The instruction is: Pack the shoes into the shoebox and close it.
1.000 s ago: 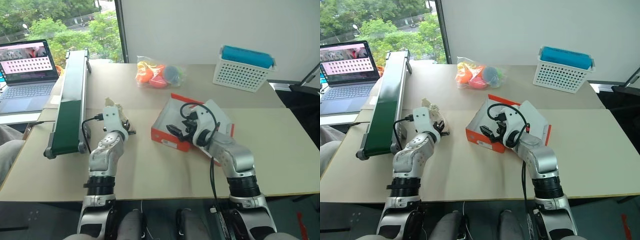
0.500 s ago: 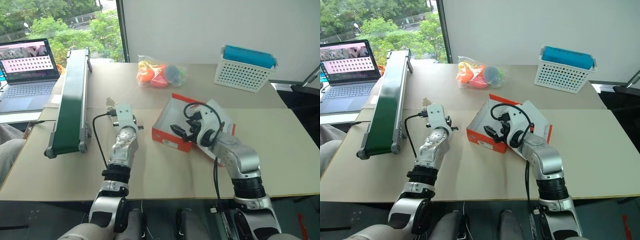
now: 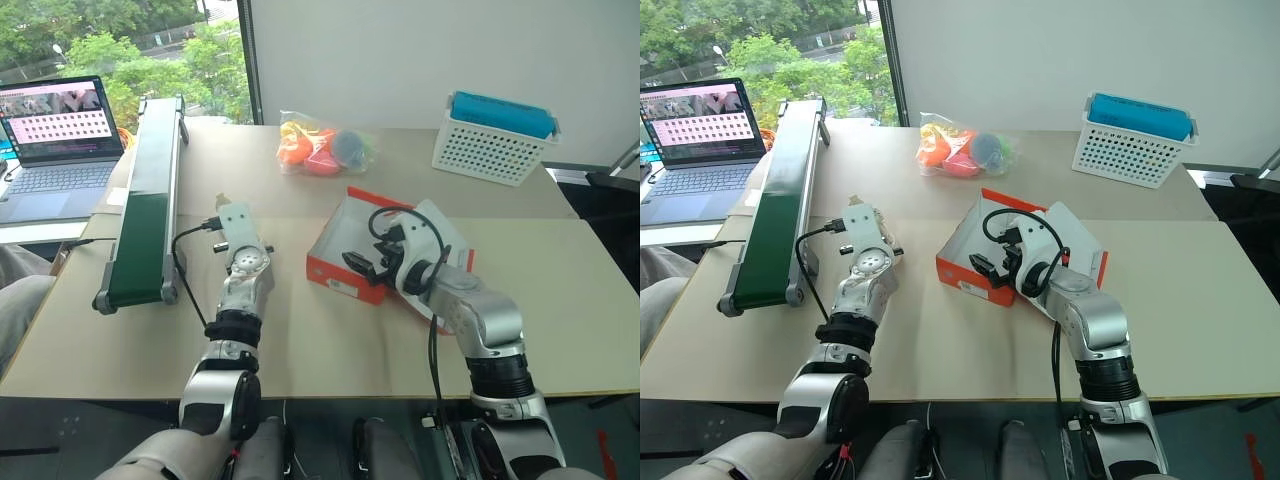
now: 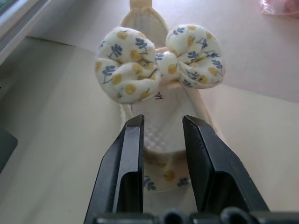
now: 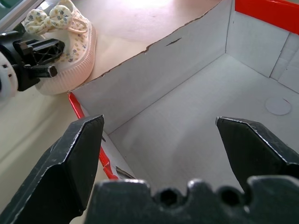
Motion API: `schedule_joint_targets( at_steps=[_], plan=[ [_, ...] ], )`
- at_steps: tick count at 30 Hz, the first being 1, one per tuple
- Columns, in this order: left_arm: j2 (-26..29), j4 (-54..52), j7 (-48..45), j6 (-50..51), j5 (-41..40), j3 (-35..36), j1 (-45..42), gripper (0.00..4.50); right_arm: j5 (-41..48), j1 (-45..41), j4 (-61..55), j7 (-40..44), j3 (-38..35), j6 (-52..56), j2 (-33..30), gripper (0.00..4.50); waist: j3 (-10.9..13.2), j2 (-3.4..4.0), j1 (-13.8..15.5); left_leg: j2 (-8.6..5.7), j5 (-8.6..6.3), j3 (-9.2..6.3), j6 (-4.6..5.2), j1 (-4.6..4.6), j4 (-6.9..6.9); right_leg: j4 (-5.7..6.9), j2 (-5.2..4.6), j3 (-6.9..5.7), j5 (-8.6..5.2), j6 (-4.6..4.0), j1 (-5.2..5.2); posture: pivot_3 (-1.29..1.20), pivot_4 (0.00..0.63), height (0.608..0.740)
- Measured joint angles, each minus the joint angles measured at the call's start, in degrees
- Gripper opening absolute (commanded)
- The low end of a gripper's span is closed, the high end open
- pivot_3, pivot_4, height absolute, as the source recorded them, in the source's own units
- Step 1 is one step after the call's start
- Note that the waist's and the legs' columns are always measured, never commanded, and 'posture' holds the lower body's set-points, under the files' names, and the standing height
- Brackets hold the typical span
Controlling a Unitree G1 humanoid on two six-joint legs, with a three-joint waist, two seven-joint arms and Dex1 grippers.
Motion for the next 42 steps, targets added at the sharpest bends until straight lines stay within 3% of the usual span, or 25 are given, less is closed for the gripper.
schedule_joint_targets(
  at_steps=[13,24,42],
  plan=[
    [-0.41,1.19,-0.78,-3.68,0.71,-1.12,-0.69,1.33,0.02,0.24,-1.29,-0.17,-0.14,0.52,-0.01,4.50,0.00,0.00,0.02,0.00,0.00,0.00,-0.01,-0.01,0.01,0.01,-0.01,-0.01,0.00,0.00,0.00,0.00,0.150,0.699],
    [-2.41,-5.41,1.86,-4.27,-0.40,-0.28,-0.58,1.33,0.05,0.24,-1.35,-0.09,-0.14,0.56,0.33,4.50,0.00,0.00,-0.03,0.01,0.00,-0.01,-0.01,-0.01,0.00,0.01,0.00,-0.01,0.00,0.00,-0.01,0.00,0.150,0.699],
    [-3.17,5.36,1.78,-3.46,-4.17,3.85,-3.42,1.33,0.12,0.25,-1.72,0.15,-1.53,1.30,-0.06,4.50,0.00,-0.01,0.03,-0.01,0.01,-0.01,-0.01,-0.01,0.01,0.01,0.00,-0.03,0.00,0.00,0.01,0.00,0.150,0.699]
  ],
)
